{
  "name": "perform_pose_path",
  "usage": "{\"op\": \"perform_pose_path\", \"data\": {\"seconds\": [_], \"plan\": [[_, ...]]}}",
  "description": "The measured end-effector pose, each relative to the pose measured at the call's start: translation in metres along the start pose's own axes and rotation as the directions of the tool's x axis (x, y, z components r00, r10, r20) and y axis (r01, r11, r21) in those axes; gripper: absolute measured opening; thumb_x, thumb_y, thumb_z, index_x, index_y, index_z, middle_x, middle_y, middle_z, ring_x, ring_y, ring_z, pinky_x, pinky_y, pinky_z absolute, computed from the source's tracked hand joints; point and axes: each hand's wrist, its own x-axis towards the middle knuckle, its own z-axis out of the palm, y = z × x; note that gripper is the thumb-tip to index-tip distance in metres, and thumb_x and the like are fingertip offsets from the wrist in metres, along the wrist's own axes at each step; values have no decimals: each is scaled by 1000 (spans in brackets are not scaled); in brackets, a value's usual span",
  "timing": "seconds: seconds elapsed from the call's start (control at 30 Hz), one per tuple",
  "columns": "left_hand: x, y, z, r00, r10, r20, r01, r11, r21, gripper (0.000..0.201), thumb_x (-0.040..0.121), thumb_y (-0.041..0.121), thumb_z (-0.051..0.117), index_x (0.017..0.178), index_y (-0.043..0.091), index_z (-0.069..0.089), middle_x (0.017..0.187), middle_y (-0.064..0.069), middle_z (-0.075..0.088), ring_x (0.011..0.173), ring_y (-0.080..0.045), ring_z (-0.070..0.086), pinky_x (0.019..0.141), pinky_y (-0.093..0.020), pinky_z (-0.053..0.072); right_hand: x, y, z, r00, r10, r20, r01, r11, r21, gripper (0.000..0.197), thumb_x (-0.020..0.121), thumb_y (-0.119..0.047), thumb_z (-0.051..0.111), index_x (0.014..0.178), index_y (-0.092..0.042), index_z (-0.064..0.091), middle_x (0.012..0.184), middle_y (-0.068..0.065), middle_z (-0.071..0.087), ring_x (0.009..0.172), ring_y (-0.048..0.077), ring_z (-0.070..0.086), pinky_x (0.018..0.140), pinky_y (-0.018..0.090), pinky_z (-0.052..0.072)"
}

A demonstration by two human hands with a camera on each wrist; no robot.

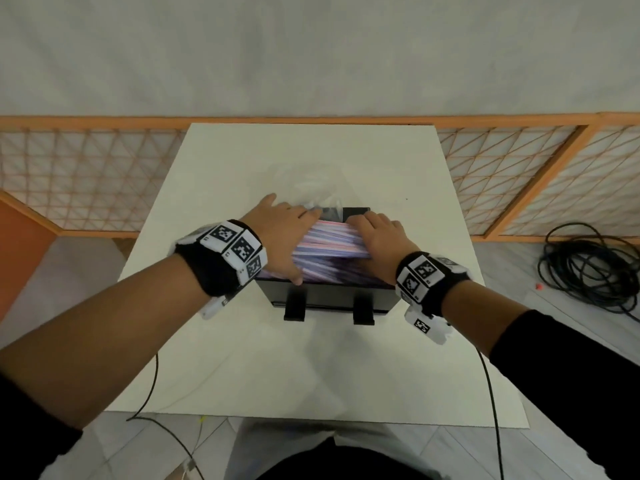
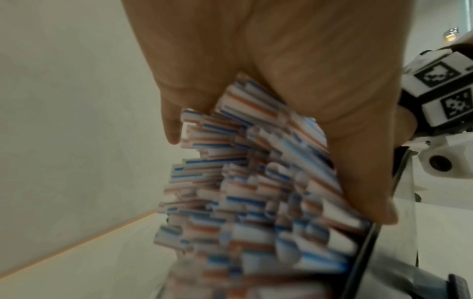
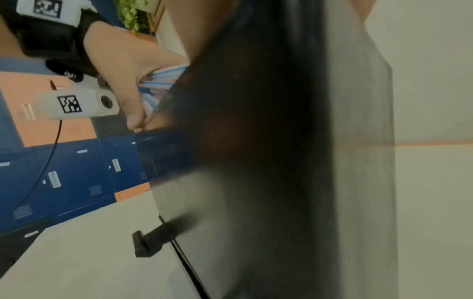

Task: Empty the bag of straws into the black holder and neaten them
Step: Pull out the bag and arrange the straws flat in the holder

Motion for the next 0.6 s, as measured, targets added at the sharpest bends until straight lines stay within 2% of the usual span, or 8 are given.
{"op": "perform_pose_path", "data": {"seconds": [0.1,0.17,0.27,0.37,0.43,0.5,0.53,0.6], "plan": [[-5,-1,-7,1000,-6,-30,7,1000,23,121,63,68,68,149,13,3,150,-7,32,137,-27,31,117,-53,8,2,-1,-4,1000,-23,0,23,999,46,66,76,-26,67,134,-15,38,131,10,43,119,32,40,96,44,36],[-9,4,-11,998,1,-55,1,999,44,124,61,72,67,148,12,2,153,-8,26,141,-27,22,117,-53,6,2,0,-4,999,-10,41,7,997,79,67,75,-30,67,134,-18,39,130,9,43,119,32,41,97,44,37],[-6,20,-14,994,45,-96,-37,996,81,130,56,80,62,148,10,1,157,-9,15,145,-28,9,117,-52,5,1,2,-7,996,-2,89,-8,994,112,66,74,-25,66,135,-19,39,132,9,44,121,32,41,100,43,38],[8,36,-4,997,70,-41,-63,986,157,138,52,85,60,148,9,-4,159,-13,4,146,-32,3,117,-53,5,-3,3,-13,991,-6,132,-12,991,132,68,77,-26,68,137,-16,39,133,10,43,123,32,40,102,45,38],[17,39,6,999,47,1,-46,982,182,141,51,83,63,148,9,-8,158,-16,4,145,-35,6,117,-53,7,-10,3,-18,998,-21,55,14,993,114,62,76,-28,69,132,-15,44,129,10,47,118,32,44,98,46,41],[21,34,14,999,36,11,-38,983,177,140,52,78,68,148,11,-7,158,-14,7,145,-34,11,117,-51,11,-21,0,-23,996,-84,-38,89,981,174,47,75,-23,72,118,-10,55,114,11,55,104,30,52,90,41,45],[22,30,15,999,45,10,-46,986,160,138,53,75,70,149,11,-5,158,-13,9,144,-32,14,117,-48,13,-27,-1,-27,993,-114,-33,118,970,211,40,76,-22,72,111,-9,59,107,10,59,97,29,56,86,36,46],[22,22,14,996,85,31,-87,993,79,134,55,70,73,149,12,-2,159,-10,9,144,-27,17,116,-43,16,-38,-7,-27,982,-167,90,144,964,225,34,79,-25,70,108,-9,62,103,7,64,94,26,60,81,27,45]]}}
